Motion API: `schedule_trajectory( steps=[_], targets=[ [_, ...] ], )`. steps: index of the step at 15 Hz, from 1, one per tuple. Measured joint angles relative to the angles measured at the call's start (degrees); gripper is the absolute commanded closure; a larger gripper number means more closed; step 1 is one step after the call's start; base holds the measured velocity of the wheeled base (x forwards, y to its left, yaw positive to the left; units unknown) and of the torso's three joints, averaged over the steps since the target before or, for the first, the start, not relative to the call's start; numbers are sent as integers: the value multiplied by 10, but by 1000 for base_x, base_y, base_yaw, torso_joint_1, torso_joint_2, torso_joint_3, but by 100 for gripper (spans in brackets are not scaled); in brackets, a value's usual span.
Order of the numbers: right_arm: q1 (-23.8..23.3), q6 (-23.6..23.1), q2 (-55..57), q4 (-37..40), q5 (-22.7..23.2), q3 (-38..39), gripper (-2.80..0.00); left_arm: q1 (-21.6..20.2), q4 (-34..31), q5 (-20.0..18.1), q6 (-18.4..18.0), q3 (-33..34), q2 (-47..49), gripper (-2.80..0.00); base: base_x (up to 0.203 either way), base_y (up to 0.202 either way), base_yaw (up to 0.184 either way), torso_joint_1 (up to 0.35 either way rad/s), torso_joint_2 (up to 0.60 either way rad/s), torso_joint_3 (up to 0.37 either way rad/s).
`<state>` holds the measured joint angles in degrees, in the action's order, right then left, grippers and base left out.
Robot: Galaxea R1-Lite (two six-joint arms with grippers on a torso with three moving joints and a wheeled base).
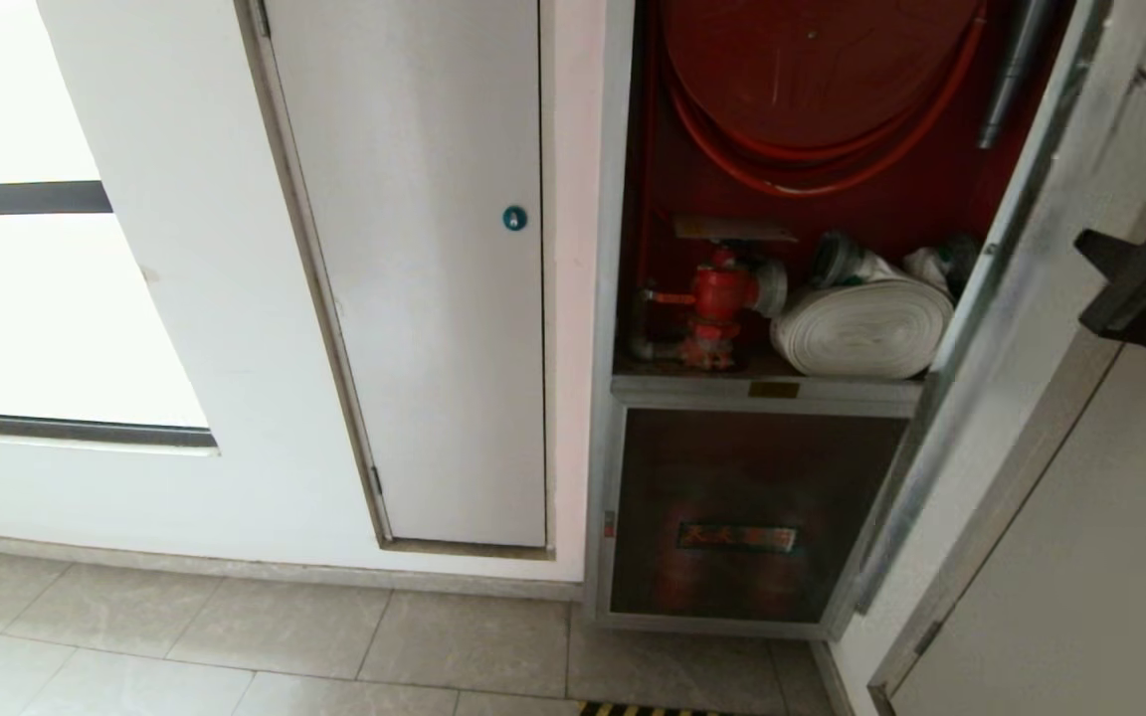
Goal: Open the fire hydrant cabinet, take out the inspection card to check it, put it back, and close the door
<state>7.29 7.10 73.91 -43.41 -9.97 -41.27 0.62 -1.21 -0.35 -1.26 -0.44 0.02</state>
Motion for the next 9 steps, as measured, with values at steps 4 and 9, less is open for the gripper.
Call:
schedule_trajectory(
  steps=[4, 9],
  targets=[
    [14, 34, 86, 0, 73, -63, 0, 0, 0, 0, 0, 0, 0, 0, 0, 0, 0, 0, 0, 0],
    [32, 42, 211, 4, 131, -192, 0, 0, 0, 0, 0, 0, 0, 0, 0, 0, 0, 0, 0, 0]
  ],
)
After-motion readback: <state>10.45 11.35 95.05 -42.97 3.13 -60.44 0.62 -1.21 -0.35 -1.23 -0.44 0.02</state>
